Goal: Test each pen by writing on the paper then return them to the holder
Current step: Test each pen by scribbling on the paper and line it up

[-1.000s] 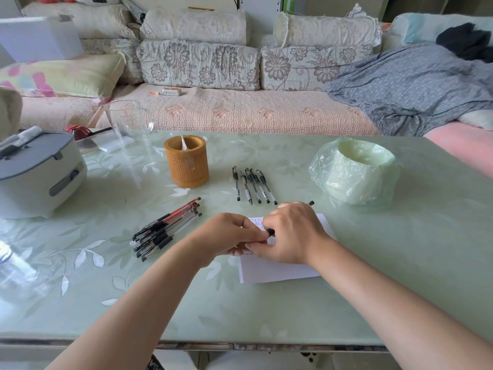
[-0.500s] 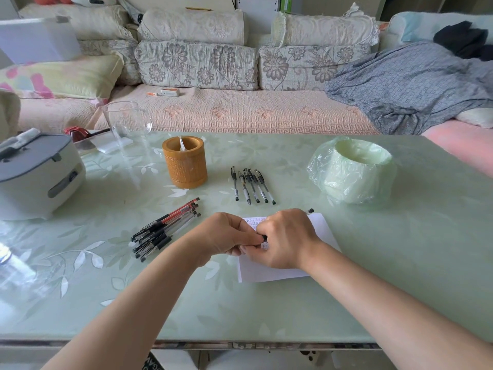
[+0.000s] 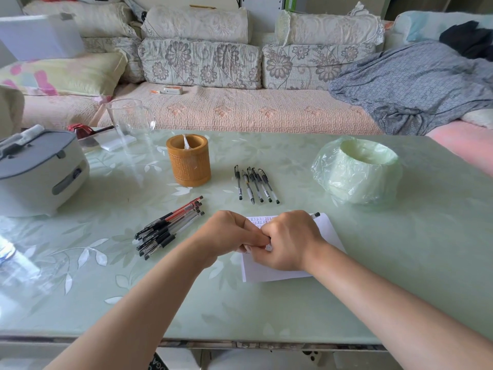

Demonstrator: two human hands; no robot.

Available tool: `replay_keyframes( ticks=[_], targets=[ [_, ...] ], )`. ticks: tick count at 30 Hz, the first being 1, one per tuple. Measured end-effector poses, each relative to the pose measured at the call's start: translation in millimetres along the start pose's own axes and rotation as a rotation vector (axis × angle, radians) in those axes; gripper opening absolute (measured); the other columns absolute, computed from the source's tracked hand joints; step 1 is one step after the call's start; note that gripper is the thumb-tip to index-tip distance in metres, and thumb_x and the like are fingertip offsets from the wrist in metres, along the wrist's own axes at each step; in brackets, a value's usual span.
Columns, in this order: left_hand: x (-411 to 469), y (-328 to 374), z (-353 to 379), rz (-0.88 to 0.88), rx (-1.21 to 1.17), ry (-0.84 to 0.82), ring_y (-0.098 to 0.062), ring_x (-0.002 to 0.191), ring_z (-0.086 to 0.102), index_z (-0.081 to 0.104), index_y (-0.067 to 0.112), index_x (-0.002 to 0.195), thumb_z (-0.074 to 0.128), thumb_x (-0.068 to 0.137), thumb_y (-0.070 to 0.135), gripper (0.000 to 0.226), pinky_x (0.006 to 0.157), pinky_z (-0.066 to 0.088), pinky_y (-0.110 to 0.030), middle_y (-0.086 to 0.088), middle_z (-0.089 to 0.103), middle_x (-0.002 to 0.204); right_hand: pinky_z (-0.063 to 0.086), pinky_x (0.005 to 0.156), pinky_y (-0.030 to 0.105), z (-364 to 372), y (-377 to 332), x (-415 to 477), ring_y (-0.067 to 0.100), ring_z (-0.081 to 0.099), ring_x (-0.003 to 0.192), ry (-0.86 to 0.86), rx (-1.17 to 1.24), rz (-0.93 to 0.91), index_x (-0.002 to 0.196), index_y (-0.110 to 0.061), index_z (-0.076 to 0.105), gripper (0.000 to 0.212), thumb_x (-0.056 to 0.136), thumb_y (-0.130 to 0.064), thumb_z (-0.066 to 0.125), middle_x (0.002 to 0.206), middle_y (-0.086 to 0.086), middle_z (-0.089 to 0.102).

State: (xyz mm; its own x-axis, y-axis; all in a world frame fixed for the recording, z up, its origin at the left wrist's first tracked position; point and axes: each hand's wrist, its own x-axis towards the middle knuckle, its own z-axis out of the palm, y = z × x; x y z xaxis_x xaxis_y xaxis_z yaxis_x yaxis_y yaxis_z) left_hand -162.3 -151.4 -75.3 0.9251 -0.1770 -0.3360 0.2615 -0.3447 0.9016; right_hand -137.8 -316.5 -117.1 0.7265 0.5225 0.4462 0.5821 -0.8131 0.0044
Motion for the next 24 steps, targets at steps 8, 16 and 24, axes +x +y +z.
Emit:
replay_keyframes(
  ticks=[8,16,24],
  targets=[
    [-2.5,-2.0,4.6,-0.063,-0.178,-0.033,-0.022,0.077,0.063,0.075,0.010,0.070,0.082,0.068,0.006,0.008,0.094,0.054,-0.043,-0.016,0.072,0.084,0.008,0.046,0.016,-4.6,-0.6,-0.3,0.023,0.027,0.035,0.032,0.047,0.010,0.046,-0.018,0.027,0.046,0.067,-0.053,0.048,0.036,0.000,0.028],
    [0.2,-4.7,8.1,-0.081,-0.206,-0.048,-0.021,0.071,0.063,0.073,0.010,0.068,0.080,0.069,0.001,0.012,0.088,0.057,-0.036,-0.012,0.068,0.076,0.012,0.044,0.018,-9.4,-1.4,0.8,0.025,0.023,0.037,0.042,0.075,-0.036,0.051,-0.024,0.029,0.039,0.069,-0.052,0.048,0.035,0.000,0.037],
    [12.1,-6.2,-2.1,0.048,0.089,0.164,-0.016,0.059,0.059,0.071,0.011,0.071,0.084,0.070,0.013,0.013,0.075,0.059,-0.037,-0.004,0.066,0.064,0.034,0.059,0.030,-8.4,2.8,5.4,0.021,0.061,0.074,-0.141,0.133,-0.036,0.099,-0.022,0.053,0.045,0.084,-0.064,0.052,0.082,-0.005,0.068]
  ],
)
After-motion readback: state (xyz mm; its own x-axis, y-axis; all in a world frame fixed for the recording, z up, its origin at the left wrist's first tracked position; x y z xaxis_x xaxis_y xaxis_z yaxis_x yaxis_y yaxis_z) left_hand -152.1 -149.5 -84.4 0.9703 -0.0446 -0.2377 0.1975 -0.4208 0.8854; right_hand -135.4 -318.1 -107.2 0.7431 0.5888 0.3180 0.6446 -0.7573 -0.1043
